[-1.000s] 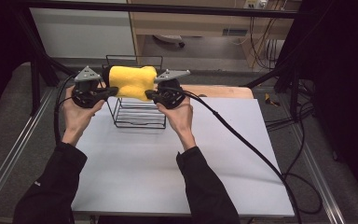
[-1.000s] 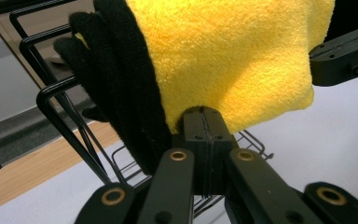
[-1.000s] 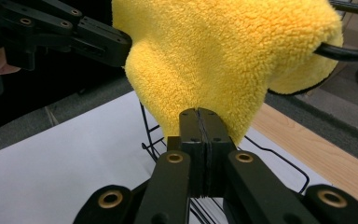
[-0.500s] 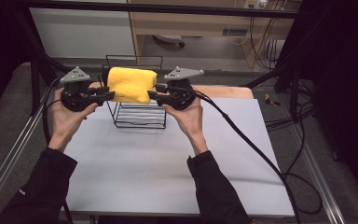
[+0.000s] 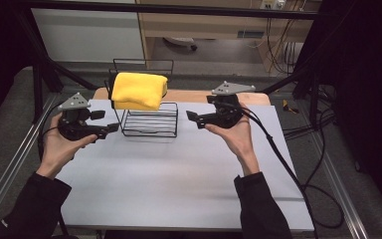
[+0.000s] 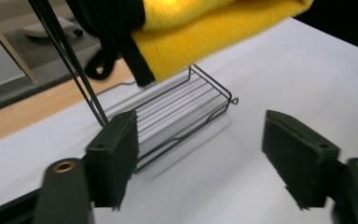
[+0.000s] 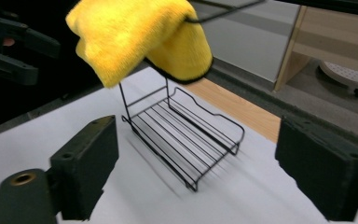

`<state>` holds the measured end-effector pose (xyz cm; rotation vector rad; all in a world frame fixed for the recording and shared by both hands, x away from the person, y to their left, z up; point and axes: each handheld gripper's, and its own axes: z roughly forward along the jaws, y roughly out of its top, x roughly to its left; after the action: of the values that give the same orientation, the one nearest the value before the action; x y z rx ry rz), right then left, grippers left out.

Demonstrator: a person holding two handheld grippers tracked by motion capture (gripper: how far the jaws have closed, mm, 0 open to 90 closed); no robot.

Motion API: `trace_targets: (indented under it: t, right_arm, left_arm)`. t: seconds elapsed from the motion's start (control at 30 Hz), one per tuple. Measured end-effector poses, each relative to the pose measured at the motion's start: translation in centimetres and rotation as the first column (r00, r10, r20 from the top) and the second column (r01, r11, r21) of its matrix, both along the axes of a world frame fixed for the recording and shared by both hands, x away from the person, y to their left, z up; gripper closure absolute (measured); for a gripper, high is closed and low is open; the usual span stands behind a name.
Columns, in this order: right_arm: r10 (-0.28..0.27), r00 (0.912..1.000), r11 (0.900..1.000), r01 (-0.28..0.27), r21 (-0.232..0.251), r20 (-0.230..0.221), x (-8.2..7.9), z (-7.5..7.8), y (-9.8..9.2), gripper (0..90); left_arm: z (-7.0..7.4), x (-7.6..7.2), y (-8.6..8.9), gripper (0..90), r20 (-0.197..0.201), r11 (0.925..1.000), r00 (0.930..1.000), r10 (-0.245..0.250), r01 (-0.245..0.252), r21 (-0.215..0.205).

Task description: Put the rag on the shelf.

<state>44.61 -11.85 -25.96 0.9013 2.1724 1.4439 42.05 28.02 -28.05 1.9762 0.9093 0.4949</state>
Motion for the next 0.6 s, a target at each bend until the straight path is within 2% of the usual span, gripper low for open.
trace_targets:
  t: [0.03, 0.07, 0.1, 0.13, 0.27, 0.4, 0.47, 0.5, 0.53, 0.57, 0.6]
  right_arm:
    - [0.0, 1.0, 1.0, 0.0, 0.0, 0.0, 0.0, 0.0, 0.0, 11.3]
    - [-0.006, 0.9999, 1.0, 0.006, 0.008, -0.014, -0.2, -0.6, -1.0, 8.9]
    - [-0.006, 0.9999, 1.0, 0.006, 0.008, -0.014, -0.2, -0.6, -1.0, 8.9]
    - [-0.008, 0.9997, 1.0, 0.008, 0.016, -0.024, -0.5, -1.2, -2.0, 6.4]
    - [-0.012, 0.9994, 1.0, 0.012, 0.001, -0.032, -1.1, -2.3, -3.3, 4.1]
    - [-0.024, 0.9986, 1.0, 0.024, -0.005, -0.048, -1.9, -4.3, -5.0, 2.1]
    - [-0.029, 0.9962, 0.999, 0.028, -0.014, -0.082, -2.5, -6.1, -6.0, 1.3]
    - [-0.032, 0.9947, 0.999, 0.031, -0.012, -0.097, -2.7, -6.6, -6.4, 1.0]
    - [-0.031, 0.9945, 0.999, 0.03, -0.011, -0.1, -2.9, -7.2, -6.7, 1.0]
    - [-0.031, 0.9945, 0.999, 0.03, -0.011, -0.1, -2.9, -7.2, -6.7, 1.0]
    - [-0.032, 0.9926, 0.999, 0.033, 0.003, -0.117, -3.3, -8.2, -7.5, 1.0]
  left_arm:
    - [-0.4, -0.1, 0.1, 26.4, -0.006, 1.0, 1.0, -0.002, 0.002, 0.005]
    - [-0.8, -0.2, 0.1, 20.9, -0.011, 1.0, 0.9999, -0.003, 0.003, 0.007]
    - [-1.3, -0.3, 0.1, 20.9, -0.015, 1.0, 0.9999, -0.003, 0.003, 0.009]
    - [-1.7, -0.4, 0.2, 16.8, -0.018, 0.9999, 0.9998, -0.005, 0.005, 0.009]
    - [-3.7, -1.1, 0.4, 10.3, -0.018, 1.0, 0.9998, -0.007, 0.007, -0.004]
    - [-6.0, -1.9, 0.5, 9.3, -0.029, 0.9997, 0.9996, 0.0, 0.0, -0.025]
    - [-7.6, -2.5, 0.6, 8.9, -0.033, 0.9994, 0.9995, 0.005, -0.006, -0.034]
    - [-7.6, -2.5, 0.6, 8.9, -0.033, 0.9994, 0.9995, 0.005, -0.006, -0.034]
    - [-8.7, -2.9, 0.6, 8.9, -0.038, 0.9995, 0.9993, 0.001, -0.002, -0.03]
    - [-8.7, -2.9, 0.6, 8.9, -0.038, 0.9995, 0.9993, 0.001, -0.002, -0.03]
    - [-9.3, -3.2, 0.6, 8.9, -0.044, 0.9993, 0.999, 0.003, -0.005, -0.037]
